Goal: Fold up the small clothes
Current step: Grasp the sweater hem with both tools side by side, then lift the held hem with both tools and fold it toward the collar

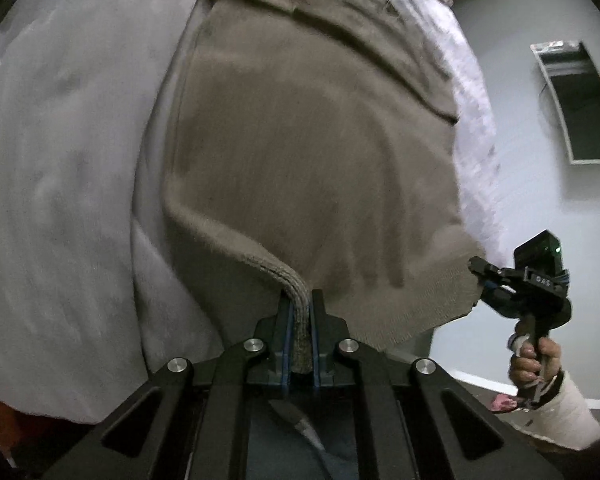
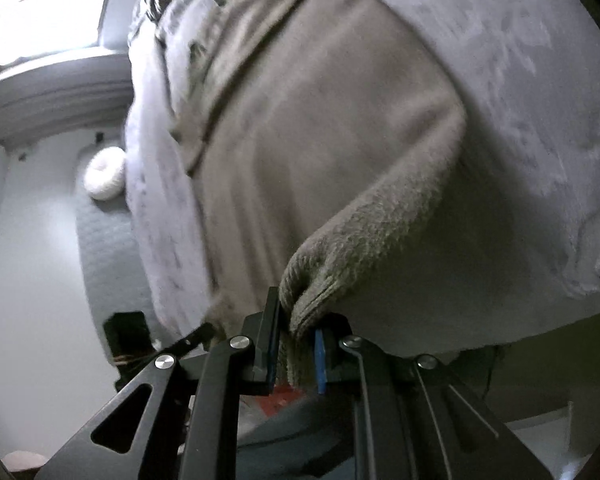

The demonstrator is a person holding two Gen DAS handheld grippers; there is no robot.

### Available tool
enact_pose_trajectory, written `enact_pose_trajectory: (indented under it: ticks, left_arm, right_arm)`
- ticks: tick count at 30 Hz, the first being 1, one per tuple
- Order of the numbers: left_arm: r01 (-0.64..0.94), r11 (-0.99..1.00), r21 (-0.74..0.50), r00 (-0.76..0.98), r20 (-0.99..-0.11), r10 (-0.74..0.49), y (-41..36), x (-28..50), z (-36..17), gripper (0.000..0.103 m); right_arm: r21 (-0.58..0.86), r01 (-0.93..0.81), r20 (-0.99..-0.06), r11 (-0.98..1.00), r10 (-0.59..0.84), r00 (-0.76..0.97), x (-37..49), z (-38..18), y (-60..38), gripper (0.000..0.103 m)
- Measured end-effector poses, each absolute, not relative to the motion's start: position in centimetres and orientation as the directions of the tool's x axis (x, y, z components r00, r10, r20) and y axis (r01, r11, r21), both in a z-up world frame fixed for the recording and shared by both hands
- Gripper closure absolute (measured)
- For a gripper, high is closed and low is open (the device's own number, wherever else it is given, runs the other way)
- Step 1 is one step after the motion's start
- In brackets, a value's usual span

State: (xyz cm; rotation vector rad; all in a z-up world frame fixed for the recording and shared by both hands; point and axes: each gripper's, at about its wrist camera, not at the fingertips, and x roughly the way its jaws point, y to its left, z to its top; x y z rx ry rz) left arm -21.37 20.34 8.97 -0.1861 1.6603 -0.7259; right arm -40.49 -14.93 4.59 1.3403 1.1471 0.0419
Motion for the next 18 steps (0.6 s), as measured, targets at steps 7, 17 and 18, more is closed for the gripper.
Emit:
enact_pose_trajectory:
  ticks: [7, 17, 18]
  left_arm:
    - [0.319, 0.722, -0.614, -0.192, -0.788, -0.585, 18.6, -14.3, 12.7, 0.095]
    - [0.414, 0.687, -0.598, -0.099, -0.779, -0.619, 15.4, -3.6, 15.8, 0.095]
    - [0.422, 0.686, -0.593, -0.083, -0.779, -0.622, 14.9, -2.7, 16.0, 0.095]
  right_arm:
    - [0.821, 0.515, -0.558, 0.246, 0.533, 0.636, -35.9, 8.6, -16.4, 0.088]
    - [0.874, 0.439, -0.485, 0.209, 0.423, 0.766, -28.8, 12.6, -21.0, 0.088]
    - [0.873, 0.437, -0.487, 0.215, 0.423, 0.764, -28.1, 12.8, -21.8, 0.088]
